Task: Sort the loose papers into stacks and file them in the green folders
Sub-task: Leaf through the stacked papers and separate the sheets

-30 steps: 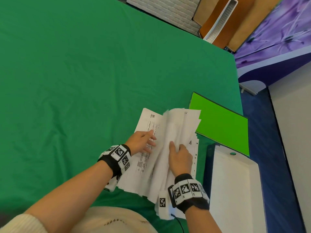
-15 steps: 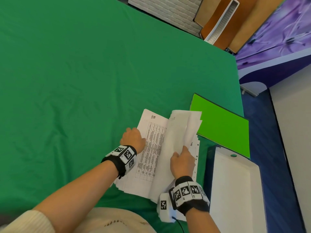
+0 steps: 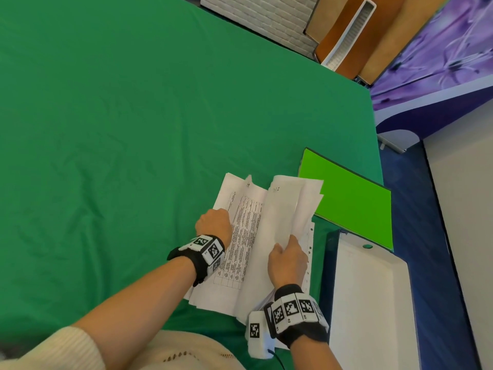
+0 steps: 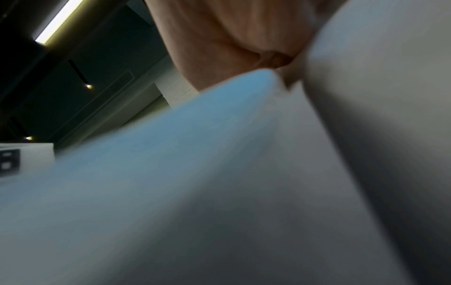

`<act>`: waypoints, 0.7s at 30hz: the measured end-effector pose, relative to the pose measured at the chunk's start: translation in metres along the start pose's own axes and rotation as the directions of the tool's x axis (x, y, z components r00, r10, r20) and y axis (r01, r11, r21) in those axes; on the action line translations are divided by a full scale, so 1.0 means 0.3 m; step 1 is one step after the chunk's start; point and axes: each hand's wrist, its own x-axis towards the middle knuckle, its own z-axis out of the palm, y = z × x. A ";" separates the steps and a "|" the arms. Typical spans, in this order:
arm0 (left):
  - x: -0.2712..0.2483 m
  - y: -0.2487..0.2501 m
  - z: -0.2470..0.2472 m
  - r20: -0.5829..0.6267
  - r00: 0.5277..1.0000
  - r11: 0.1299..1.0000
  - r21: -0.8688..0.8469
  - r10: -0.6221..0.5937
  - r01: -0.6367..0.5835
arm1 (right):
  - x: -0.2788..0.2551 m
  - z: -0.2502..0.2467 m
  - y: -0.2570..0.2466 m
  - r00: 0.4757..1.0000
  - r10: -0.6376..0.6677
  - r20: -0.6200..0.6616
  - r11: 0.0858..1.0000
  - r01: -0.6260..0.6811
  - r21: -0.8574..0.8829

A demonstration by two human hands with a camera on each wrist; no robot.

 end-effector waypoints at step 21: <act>0.007 0.038 0.075 0.440 0.898 0.208 -0.879 0.002 0.430 | 0.013 -0.012 0.002 0.998 0.031 0.056 0.997 -0.035 0.068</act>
